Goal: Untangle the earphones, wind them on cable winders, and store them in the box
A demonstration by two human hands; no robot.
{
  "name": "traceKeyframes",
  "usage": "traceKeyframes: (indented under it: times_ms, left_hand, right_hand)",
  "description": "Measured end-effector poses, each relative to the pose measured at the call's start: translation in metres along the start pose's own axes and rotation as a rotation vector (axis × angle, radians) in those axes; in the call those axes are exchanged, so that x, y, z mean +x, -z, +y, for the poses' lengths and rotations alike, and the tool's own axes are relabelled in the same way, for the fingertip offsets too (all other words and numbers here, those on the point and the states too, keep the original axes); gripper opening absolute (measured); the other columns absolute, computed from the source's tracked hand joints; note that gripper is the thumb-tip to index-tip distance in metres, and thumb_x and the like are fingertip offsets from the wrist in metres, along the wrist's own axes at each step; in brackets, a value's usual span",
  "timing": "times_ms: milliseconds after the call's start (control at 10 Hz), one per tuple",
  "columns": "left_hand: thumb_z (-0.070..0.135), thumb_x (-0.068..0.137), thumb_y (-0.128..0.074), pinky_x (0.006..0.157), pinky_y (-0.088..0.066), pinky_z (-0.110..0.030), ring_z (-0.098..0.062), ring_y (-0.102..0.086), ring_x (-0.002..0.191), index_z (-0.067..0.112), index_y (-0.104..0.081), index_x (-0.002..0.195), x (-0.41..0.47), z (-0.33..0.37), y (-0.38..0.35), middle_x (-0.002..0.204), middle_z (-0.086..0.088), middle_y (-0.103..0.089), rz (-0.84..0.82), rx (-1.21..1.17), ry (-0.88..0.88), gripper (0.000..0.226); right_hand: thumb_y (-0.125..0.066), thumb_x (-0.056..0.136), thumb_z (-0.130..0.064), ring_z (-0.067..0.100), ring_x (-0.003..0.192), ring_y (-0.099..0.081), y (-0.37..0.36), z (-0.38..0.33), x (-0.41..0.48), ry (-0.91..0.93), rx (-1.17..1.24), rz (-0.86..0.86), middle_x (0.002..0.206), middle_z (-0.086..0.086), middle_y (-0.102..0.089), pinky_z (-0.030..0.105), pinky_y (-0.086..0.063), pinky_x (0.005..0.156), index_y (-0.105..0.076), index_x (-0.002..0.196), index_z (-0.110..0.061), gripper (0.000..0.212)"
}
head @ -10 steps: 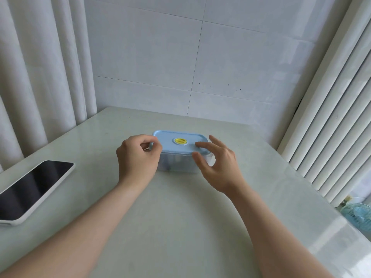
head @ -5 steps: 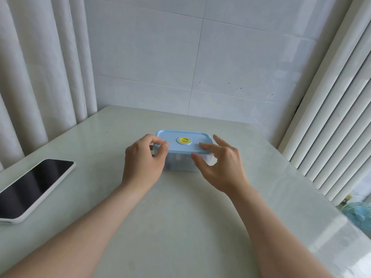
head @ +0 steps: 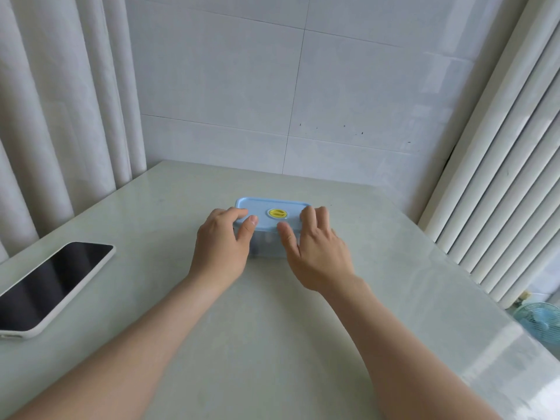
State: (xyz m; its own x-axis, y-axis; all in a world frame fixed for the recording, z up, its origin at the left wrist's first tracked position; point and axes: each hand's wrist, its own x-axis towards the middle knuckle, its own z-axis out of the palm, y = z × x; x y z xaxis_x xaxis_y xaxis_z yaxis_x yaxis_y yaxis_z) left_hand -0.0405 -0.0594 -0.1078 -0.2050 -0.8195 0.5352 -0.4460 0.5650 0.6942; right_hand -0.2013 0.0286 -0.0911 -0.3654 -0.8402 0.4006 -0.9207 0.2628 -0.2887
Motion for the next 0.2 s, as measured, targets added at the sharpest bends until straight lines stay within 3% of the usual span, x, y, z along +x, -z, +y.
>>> traceKeyframes:
  times_ms: [100, 200]
  left_hand:
    - [0.04, 0.107, -0.047, 0.103, -0.044, -0.038, -0.035, -0.055, 0.128, 0.014, -0.063, 0.137, -0.0019, 0.0041, -0.0047, 0.141, -0.009, -0.06, -0.07, 0.087, -0.025, 0.042]
    - [0.043, 0.106, -0.05, 0.117, -0.032, -0.047, -0.04, -0.034, 0.144, 0.013, -0.043, 0.155, -0.0116, 0.0065, -0.0113, 0.167, -0.012, -0.033, -0.085, 0.223, -0.021, 0.058]
  right_hand:
    - [-0.023, 0.101, -0.071, 0.036, 0.118, -0.053, -0.0037, -0.0018, -0.0058, 0.002, -0.053, -0.012, 0.148, 0.003, -0.031, 0.048, -0.044, 0.099, -0.032, 0.146, -0.037, 0.057]
    - [-0.028, 0.104, -0.066, 0.033, 0.14, -0.037, -0.0085, -0.0018, -0.0072, -0.022, -0.026, 0.068, 0.155, 0.007, -0.03, 0.048, -0.03, 0.116, -0.037, 0.149, -0.036, 0.055]
